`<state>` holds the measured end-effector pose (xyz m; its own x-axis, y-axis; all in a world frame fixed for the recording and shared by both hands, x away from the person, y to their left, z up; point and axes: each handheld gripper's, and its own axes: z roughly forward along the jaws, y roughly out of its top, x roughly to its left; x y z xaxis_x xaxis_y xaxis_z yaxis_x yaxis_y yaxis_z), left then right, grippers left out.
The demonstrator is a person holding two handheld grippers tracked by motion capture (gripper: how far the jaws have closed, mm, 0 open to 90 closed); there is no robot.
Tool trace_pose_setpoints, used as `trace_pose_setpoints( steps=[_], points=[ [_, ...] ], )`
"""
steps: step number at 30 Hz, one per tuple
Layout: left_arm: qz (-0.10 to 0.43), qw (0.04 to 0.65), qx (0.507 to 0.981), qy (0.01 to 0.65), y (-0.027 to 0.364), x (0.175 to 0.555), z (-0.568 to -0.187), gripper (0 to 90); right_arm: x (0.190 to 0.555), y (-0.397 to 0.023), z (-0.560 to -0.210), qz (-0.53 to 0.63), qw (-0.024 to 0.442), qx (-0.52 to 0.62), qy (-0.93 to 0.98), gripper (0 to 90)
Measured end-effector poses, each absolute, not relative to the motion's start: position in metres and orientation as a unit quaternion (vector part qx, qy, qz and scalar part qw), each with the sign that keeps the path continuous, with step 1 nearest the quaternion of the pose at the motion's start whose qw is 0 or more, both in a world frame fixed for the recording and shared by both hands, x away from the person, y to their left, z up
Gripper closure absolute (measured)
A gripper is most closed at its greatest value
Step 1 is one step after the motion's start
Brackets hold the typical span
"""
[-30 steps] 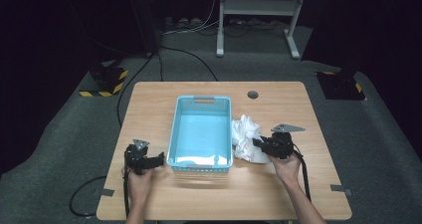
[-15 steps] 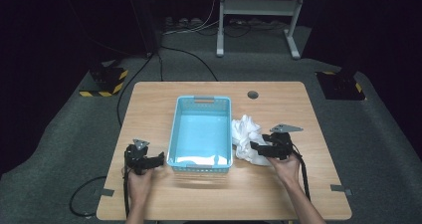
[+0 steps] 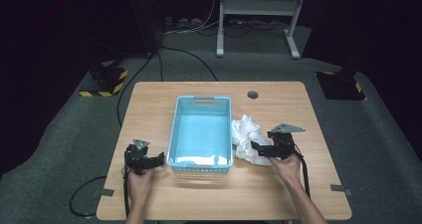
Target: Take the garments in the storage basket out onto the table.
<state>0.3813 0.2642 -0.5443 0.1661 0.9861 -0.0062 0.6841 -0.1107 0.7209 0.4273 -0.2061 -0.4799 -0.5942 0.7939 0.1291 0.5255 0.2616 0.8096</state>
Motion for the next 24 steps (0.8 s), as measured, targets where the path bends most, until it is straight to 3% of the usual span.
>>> trace_pose_setpoints(
  steps=[24],
  points=[
    [0.251, 0.301, 0.702, 0.595, 0.264, 0.381, -0.544, 6.4, 0.424, -0.221, -0.466, 0.462, 0.173, 0.423, 0.76, 17.4]
  ],
)
